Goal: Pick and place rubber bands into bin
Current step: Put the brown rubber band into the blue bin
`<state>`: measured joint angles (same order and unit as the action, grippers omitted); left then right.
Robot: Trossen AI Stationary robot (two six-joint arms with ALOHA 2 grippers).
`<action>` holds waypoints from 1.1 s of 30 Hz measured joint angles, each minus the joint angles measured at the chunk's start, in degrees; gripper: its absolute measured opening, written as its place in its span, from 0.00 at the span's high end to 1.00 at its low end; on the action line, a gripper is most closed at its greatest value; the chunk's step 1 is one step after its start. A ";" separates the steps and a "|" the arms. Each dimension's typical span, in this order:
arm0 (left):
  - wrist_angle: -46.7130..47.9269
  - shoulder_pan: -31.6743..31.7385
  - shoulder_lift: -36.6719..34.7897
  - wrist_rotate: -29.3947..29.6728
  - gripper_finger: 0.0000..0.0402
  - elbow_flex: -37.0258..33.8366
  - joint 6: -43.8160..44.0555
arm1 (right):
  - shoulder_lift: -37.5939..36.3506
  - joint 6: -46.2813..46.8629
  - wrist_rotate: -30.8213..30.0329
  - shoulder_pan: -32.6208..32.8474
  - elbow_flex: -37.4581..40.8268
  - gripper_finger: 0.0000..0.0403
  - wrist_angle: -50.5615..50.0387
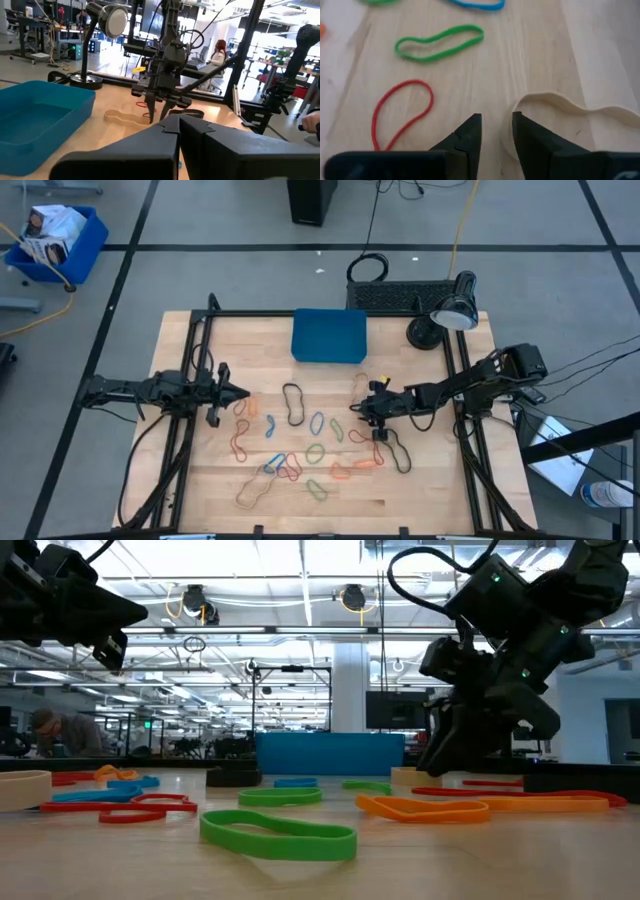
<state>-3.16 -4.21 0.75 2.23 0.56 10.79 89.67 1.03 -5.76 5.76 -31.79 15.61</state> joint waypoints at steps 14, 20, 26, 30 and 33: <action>-0.42 0.00 0.00 1.28 0.94 0.00 0.90 | 5.73 -3.37 0.37 -2.38 -0.12 0.99 4.32; -0.46 0.00 0.00 1.29 0.94 0.00 1.84 | 3.42 -4.45 4.51 -2.29 -0.24 0.99 14.71; -0.48 0.00 0.00 1.32 0.94 0.00 2.89 | -1.12 -12.44 4.48 -6.83 -8.06 1.00 20.21; -1.50 0.00 0.00 1.33 0.94 0.00 1.97 | -2.10 -15.30 4.65 -13.77 -16.47 1.00 17.79; -2.05 0.00 0.00 1.34 0.94 0.00 1.69 | -1.89 -15.62 4.64 -19.66 -21.83 1.00 12.40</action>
<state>-5.21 -4.21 0.75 3.57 0.56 12.48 87.78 -14.59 -1.12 -13.90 -53.62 28.01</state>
